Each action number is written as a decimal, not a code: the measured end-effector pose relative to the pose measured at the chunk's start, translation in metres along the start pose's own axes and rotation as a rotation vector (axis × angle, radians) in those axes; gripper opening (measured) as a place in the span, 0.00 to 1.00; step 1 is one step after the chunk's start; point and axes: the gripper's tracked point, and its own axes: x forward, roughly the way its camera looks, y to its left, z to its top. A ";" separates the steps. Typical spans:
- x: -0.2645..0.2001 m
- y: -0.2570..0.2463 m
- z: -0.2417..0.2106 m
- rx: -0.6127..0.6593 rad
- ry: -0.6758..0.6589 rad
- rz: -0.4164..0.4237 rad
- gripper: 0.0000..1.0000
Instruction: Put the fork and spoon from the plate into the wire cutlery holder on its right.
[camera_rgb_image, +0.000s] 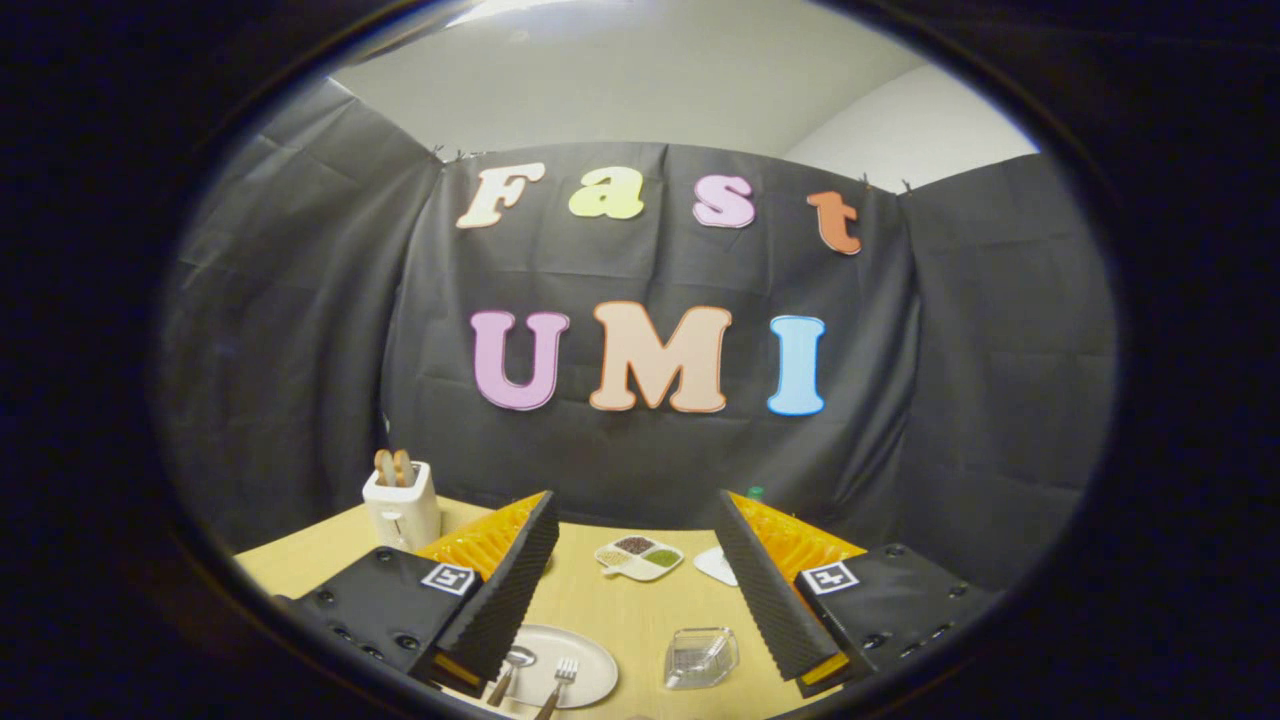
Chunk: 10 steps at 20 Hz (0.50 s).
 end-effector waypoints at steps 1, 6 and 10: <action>0.000 0.003 -0.004 -0.005 0.014 0.012 1.00; 0.006 0.018 -0.035 -0.009 0.113 0.063 1.00; 0.011 0.030 -0.074 -0.018 0.235 0.101 1.00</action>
